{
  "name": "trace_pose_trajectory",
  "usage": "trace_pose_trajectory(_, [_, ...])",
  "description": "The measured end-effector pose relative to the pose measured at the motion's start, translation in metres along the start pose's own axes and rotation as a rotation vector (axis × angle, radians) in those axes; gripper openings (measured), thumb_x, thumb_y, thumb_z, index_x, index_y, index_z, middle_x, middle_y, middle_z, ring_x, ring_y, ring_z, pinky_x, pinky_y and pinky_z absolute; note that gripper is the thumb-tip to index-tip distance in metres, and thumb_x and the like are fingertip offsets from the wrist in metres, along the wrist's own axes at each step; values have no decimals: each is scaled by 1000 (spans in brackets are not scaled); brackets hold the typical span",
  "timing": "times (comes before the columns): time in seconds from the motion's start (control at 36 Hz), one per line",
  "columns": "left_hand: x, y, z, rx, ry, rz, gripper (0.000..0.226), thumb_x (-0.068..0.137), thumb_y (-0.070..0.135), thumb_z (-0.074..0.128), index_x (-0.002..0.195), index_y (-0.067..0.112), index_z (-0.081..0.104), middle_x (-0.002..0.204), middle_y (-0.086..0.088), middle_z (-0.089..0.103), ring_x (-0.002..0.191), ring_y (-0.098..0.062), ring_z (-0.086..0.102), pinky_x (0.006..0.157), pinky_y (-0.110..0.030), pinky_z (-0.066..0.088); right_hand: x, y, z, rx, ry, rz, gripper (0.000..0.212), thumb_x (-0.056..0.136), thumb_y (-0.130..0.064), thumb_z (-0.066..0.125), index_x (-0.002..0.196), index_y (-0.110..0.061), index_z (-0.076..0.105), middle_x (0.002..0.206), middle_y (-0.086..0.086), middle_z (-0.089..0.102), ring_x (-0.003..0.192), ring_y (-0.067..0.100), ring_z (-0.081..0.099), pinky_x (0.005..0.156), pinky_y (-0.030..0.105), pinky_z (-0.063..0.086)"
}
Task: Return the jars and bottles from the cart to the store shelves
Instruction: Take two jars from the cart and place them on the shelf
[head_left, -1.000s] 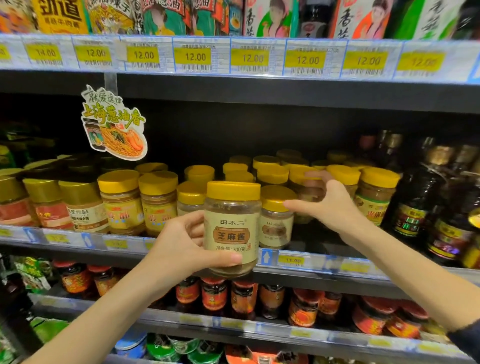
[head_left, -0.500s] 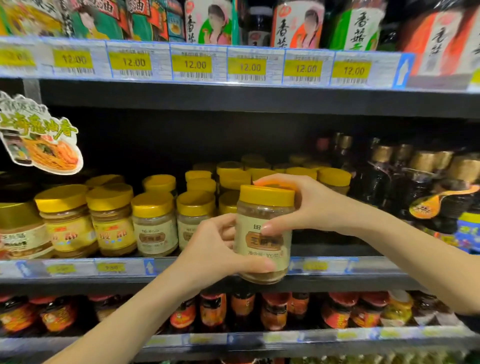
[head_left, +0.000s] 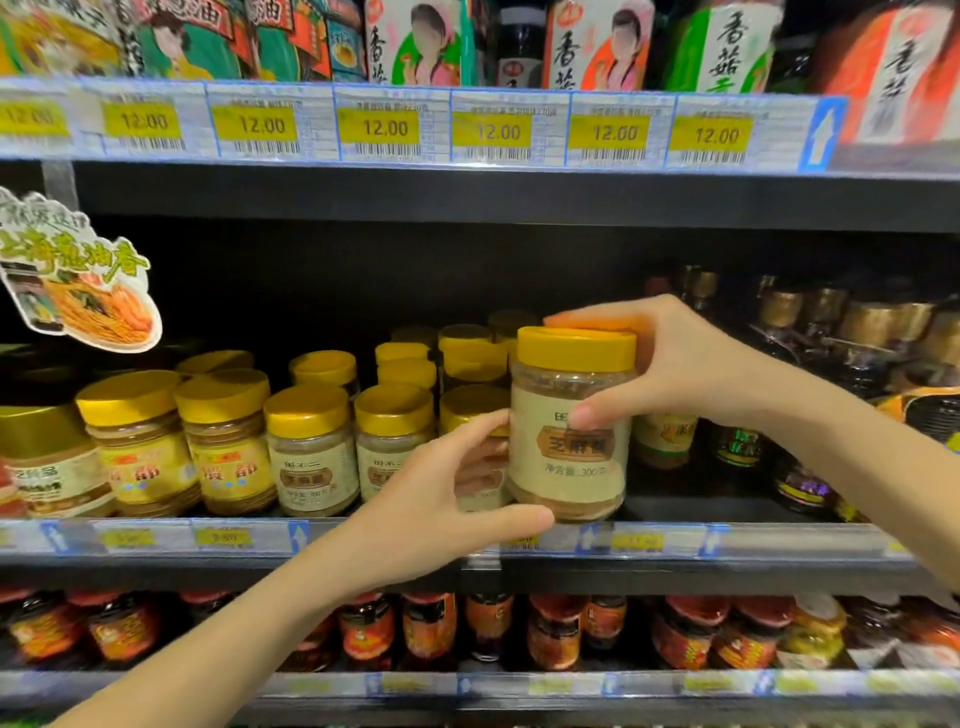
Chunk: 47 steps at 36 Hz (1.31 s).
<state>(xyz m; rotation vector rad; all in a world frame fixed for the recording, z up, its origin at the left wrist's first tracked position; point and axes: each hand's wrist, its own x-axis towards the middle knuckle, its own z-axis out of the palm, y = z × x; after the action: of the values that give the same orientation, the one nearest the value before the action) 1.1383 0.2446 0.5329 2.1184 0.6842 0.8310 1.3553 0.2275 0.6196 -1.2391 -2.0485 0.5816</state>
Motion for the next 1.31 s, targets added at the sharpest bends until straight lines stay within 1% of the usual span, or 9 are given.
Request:
trace_pose_trajectory(0.17, [-25, -20, -20, 455, 1, 28, 61, 74, 67, 50, 130, 51, 33, 134, 36, 37, 125, 20, 32, 101, -2, 28, 8, 18, -15, -18, 59, 20, 80, 43, -50, 85, 116, -41, 53, 110, -15, 65, 102, -1, 63, 79, 15, 54])
trace_pose_trajectory(0.22, [-33, -29, -25, 583, -41, 7, 57, 77, 67, 43, 130, 54, 26, 132, 42, 26, 126, 23, 24, 102, 0, 23, 11, 28, -14, -41, 93, 40, 80, 42, -46, 80, 117, -42, 53, 112, -18, 63, 101, -4, 62, 76, 11, 53])
trace_pose_trajectory(0.33, [-55, -49, -33, 881, -82, 24, 58, 86, 63, 35, 140, 44, 23, 141, 31, 22, 131, 14, 13, 107, -1, 5, 15, 53, -9, -25, 92, 102, 85, 48, -32, 85, 126, -36, 51, 116, -13, 61, 103, 1, 60, 77, 16, 52])
trace_pose_trajectory(0.39, [-60, -52, -38, 973, -132, 6, 62, 88, 63, 34, 143, 35, 28, 142, 24, 28, 131, 12, 9, 111, -13, 10, 16, 64, -4, 3, 77, 115, 81, 55, -15, 87, 126, -32, 50, 115, -11, 62, 101, 2, 61, 76, 16, 54])
trace_pose_trajectory(0.44, [-63, -61, -39, 933, -177, 18, 69, 87, 62, 39, 147, 35, 18, 149, 22, 17, 134, 16, -3, 115, -23, 4, 18, 73, 2, 21, 64, 127, 79, 57, -8, 86, 123, -32, 50, 113, -14, 60, 98, -1, 60, 72, 11, 53])
trace_pose_trajectory(0.56, [-67, -66, -38, 882, -190, 54, 74, 86, 57, 44, 148, 32, 12, 152, 22, 3, 132, 21, -13, 107, -9, -18, 19, 90, 12, 35, 47, 162, 84, 55, -12, 87, 127, -31, 48, 117, -14, 56, 104, 0, 56, 82, 19, 50])
trace_pose_trajectory(0.67, [-68, -68, -36, 894, -206, 35, 73, 87, 56, 43, 148, 34, 8, 153, 23, 0, 136, 16, -10, 109, -10, -17, 19, 99, 23, 62, 29, 173, 84, 57, -10, 87, 128, -31, 48, 121, -11, 58, 107, 1, 56, 88, 23, 50])
trace_pose_trajectory(0.83, [-68, -68, -35, 886, -207, 37, 75, 87, 56, 44, 147, 34, 5, 151, 25, -3, 135, 17, -14, 110, -10, -17, 21, 108, 32, 30, 37, 186, 90, 53, -19, 89, 132, -28, 47, 131, -5, 53, 120, 15, 52, 100, 43, 47])
trace_pose_trajectory(1.31, [-71, -73, -36, 885, -206, 55, 80, 85, 52, 52, 148, 32, 6, 152, 22, -4, 136, 15, -14, 112, -16, -15, 28, 104, 32, 13, -121, 210, 93, 60, -18, 84, 138, -35, 36, 140, -9, 44, 127, 13, 45, 104, 40, 43])
